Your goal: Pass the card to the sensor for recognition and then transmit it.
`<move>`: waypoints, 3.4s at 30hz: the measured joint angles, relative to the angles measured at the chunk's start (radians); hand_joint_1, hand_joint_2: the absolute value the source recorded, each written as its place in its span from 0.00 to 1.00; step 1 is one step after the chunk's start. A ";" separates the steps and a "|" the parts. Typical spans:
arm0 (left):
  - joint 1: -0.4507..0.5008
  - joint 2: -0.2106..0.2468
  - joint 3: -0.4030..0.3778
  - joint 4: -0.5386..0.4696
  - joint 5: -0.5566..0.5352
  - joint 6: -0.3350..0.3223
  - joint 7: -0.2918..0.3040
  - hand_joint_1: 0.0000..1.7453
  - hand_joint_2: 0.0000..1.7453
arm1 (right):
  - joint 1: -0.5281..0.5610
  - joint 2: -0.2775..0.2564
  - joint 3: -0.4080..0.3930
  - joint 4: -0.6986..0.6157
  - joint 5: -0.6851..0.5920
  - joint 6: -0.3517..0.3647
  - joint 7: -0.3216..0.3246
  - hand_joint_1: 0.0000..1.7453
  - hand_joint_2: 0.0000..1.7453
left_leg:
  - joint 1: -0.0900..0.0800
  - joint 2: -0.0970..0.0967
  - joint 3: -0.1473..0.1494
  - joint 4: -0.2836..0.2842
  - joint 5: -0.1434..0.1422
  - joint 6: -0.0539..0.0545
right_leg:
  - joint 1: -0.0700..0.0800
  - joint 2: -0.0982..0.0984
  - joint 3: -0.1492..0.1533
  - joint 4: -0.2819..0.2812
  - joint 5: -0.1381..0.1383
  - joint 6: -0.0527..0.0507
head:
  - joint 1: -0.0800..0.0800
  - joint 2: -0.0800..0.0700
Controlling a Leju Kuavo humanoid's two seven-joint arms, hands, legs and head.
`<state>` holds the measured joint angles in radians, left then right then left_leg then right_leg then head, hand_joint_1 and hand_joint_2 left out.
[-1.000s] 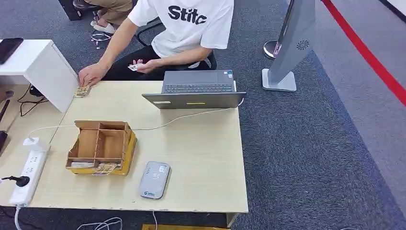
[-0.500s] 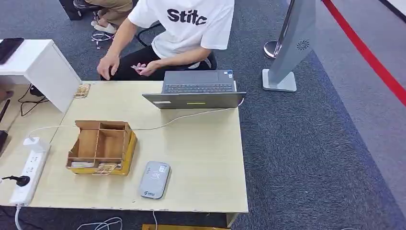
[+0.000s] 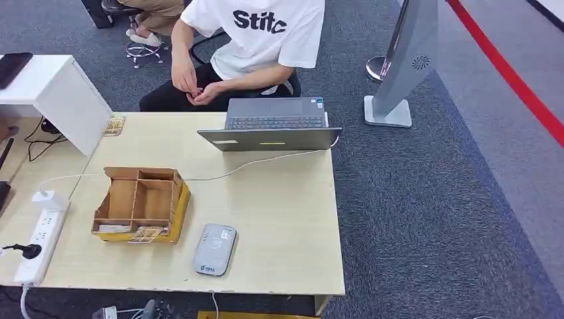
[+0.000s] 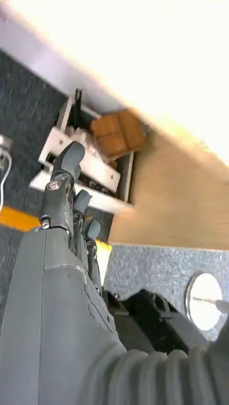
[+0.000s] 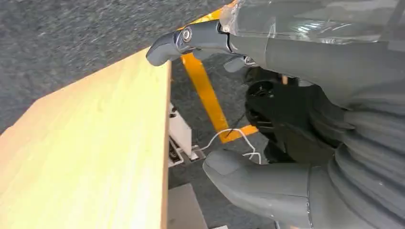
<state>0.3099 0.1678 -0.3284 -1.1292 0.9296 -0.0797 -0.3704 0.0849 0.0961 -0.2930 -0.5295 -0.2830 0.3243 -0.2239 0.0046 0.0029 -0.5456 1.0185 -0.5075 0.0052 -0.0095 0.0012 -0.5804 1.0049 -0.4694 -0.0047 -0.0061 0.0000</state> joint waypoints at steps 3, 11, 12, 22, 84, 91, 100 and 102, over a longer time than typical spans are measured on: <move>-0.002 -0.035 0.047 -0.028 -0.076 -0.001 0.000 0.00 1.00 | -0.004 0.014 -0.040 -0.019 0.032 0.019 -0.005 0.00 1.00 | 0.000 0.000 0.000 0.000 0.000 0.000 | 0.000 0.000 0.000 0.000 0.000 0.000 | 0.000 0.000; -0.004 -0.132 0.180 -0.064 -0.275 -0.010 0.006 0.00 1.00 | -0.010 0.045 -0.125 -0.068 0.113 0.059 -0.013 0.00 1.00 | 0.001 0.000 -0.001 0.000 0.000 0.000 | 0.000 0.000 -0.001 0.000 0.000 0.000 | 0.000 0.000; 0.000 -0.145 0.195 -0.071 -0.296 -0.009 0.006 0.00 1.00 | -0.010 0.051 -0.135 -0.076 0.124 0.064 -0.013 0.00 1.00 | 0.001 0.001 -0.001 0.000 0.000 0.000 | 0.000 0.001 -0.002 0.000 0.000 0.000 | 0.000 0.000; 0.091 -0.244 0.338 -0.233 -0.425 0.021 0.111 0.00 1.00 | 0.019 0.099 -0.197 -0.180 0.190 0.089 -0.003 0.00 1.00 | 0.007 0.005 -0.014 0.006 0.000 0.000 | 0.006 0.006 -0.013 0.000 0.002 -0.002 | 0.001 0.000; 0.467 -0.519 0.621 -0.771 -0.717 0.043 0.932 0.00 1.00 | 0.178 0.238 -0.355 -0.581 -0.219 0.256 0.411 0.00 1.00 | 0.007 0.000 -0.006 0.005 -0.003 -0.002 | 0.006 0.000 -0.003 0.000 -0.001 0.000 | 0.000 0.000; 0.486 -0.522 0.621 -0.782 -0.714 0.053 0.933 0.00 1.00 | 0.196 0.241 -0.334 -0.610 -0.225 0.243 0.417 0.00 1.00 | 0.007 0.000 -0.006 0.005 -0.003 -0.002 | 0.006 0.000 -0.003 0.000 -0.001 0.000 | 0.001 0.000; 0.482 -0.526 0.580 -0.816 -0.471 0.413 0.672 0.00 1.00 | 0.246 0.242 -0.273 -0.686 -0.301 0.116 0.393 0.00 1.00 | 0.006 0.000 -0.006 0.005 -0.003 -0.002 | 0.006 0.000 -0.003 0.000 -0.001 0.000 | 0.000 0.000; 0.472 -0.526 0.570 -0.819 -0.456 0.436 0.617 0.00 1.00 | 0.266 0.242 -0.248 -0.717 -0.320 0.093 0.388 0.00 1.00 | 0.006 0.000 -0.006 0.005 -0.003 -0.002 | 0.006 0.000 -0.003 0.000 -0.001 0.000 | 0.001 0.000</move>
<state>0.7824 -0.3586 0.2419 -1.9486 0.4738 0.3567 0.2465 0.3511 0.3380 -0.5410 -1.2462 -0.6027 0.4174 0.1636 0.0110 0.0027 -0.5514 1.0236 -0.5105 0.0030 -0.0039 0.0013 -0.5832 1.0047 -0.4700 -0.0050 -0.0053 0.0000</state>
